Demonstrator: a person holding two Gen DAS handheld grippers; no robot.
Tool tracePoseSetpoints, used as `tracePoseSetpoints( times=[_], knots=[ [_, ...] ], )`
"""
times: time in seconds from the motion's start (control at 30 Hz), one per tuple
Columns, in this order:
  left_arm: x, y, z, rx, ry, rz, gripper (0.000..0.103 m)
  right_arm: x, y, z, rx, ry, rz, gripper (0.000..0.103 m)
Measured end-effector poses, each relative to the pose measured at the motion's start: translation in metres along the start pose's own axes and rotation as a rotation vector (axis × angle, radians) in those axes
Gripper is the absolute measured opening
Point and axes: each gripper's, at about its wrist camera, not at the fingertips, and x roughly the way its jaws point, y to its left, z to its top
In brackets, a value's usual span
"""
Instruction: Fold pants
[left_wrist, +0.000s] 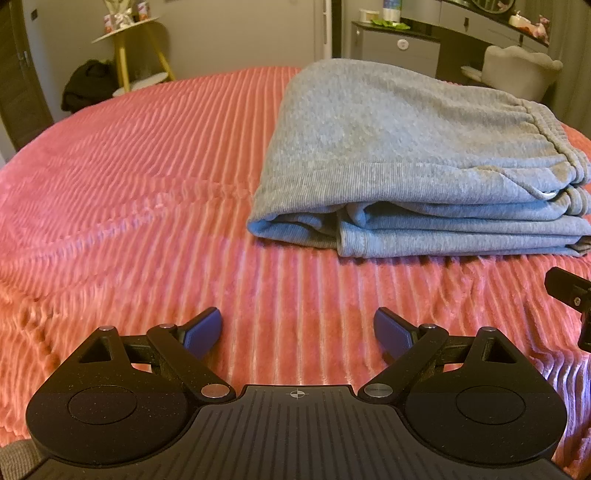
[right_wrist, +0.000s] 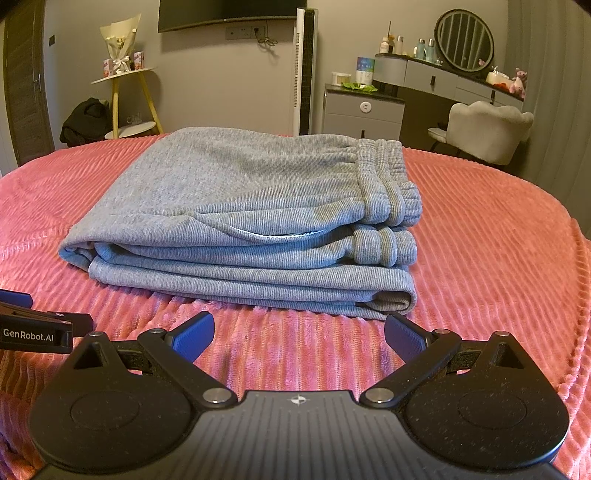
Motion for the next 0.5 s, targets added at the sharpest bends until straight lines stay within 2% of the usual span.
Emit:
tracePoseSetpoints(
  times=[0.5],
  knots=[
    [-0.0057,0.0011,-0.0018,0.008,-0.050,-0.025,0.094,0.0008,-0.0008,0.0003,-0.001,0.001,0.001,0.099]
  ],
)
